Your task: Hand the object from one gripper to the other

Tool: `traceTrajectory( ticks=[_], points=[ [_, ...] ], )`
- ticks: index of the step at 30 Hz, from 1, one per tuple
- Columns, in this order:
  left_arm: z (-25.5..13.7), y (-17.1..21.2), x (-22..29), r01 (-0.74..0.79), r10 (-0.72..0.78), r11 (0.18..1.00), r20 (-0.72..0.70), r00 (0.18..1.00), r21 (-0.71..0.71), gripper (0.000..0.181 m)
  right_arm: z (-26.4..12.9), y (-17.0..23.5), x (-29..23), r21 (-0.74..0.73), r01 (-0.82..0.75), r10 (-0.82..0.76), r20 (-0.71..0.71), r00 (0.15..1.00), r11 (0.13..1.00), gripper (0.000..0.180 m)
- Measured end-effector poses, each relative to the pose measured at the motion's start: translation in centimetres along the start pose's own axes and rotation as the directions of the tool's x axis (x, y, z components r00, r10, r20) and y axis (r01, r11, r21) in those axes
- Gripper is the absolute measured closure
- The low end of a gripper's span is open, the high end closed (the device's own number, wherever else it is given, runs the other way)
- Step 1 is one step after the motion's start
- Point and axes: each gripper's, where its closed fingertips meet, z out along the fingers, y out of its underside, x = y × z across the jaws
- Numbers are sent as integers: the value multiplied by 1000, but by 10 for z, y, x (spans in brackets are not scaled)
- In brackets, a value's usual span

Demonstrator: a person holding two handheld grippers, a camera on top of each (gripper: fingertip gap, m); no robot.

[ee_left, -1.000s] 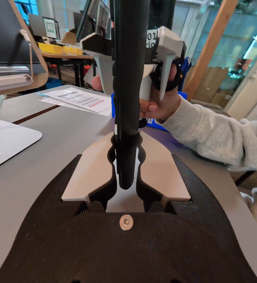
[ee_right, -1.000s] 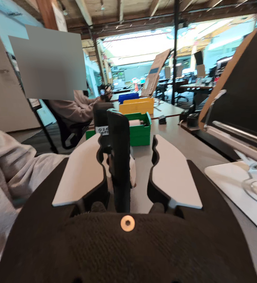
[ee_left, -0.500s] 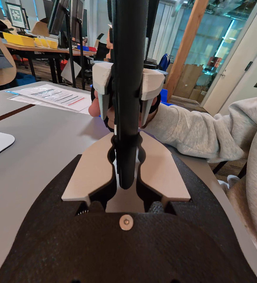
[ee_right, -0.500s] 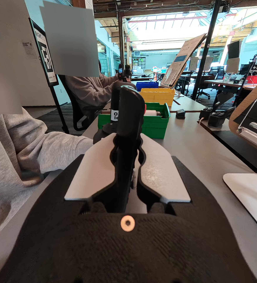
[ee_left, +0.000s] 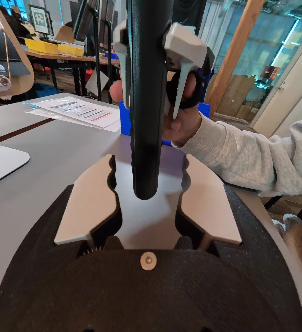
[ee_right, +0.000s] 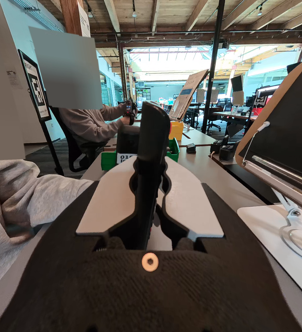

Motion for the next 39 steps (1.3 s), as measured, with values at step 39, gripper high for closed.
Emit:
traceTrajectory(
  ticks=[39],
  points=[
    [0, -8, 10, 29, -24, 997, -78, 997, 65, 155, -19, -35, 22, 215, -17, 43, -114, 993, 976, 94]
  ],
)
